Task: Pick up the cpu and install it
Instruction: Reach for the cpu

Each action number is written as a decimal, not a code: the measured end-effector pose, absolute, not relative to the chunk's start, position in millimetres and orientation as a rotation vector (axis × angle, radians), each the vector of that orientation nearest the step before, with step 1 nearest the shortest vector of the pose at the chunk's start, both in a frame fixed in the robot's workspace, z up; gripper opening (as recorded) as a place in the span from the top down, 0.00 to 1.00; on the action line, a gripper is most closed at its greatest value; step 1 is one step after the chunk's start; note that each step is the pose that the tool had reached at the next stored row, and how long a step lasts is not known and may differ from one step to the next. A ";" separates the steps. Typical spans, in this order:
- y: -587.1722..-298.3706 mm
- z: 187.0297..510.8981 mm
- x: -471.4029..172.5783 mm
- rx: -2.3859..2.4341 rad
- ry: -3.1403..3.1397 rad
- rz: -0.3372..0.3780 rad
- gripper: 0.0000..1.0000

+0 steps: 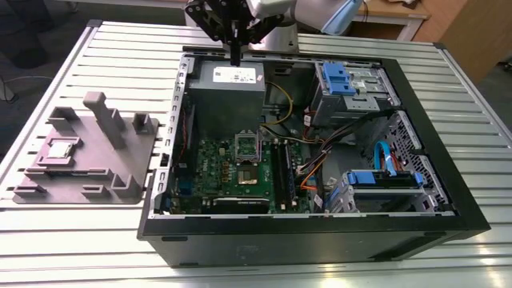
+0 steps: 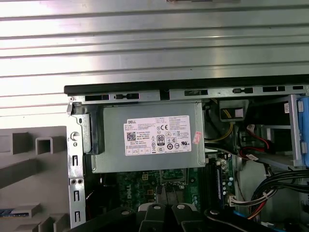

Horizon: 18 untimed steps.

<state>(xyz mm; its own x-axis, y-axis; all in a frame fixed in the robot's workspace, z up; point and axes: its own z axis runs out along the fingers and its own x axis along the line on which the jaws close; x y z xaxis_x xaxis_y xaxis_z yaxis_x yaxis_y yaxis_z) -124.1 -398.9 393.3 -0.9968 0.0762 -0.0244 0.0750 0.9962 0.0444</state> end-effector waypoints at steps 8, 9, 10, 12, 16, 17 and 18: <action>-398.9 393.3 -127.7 0.118 3.112 0.068 0.89; -398.9 393.3 -127.8 0.118 3.112 0.068 0.89; -398.9 393.3 -128.1 0.118 3.113 0.068 0.89; -398.9 393.3 -128.6 0.118 3.112 0.068 0.89; -398.9 393.3 -129.9 0.118 3.113 0.068 0.89; -398.9 393.3 -130.3 0.118 3.112 0.068 0.89; -398.9 393.3 -130.7 0.118 3.112 0.068 0.89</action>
<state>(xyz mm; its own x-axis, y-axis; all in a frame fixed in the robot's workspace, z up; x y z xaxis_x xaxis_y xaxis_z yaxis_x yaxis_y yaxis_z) -130.7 -398.9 393.3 -0.9968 0.0762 -0.0245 0.0751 0.9962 0.0444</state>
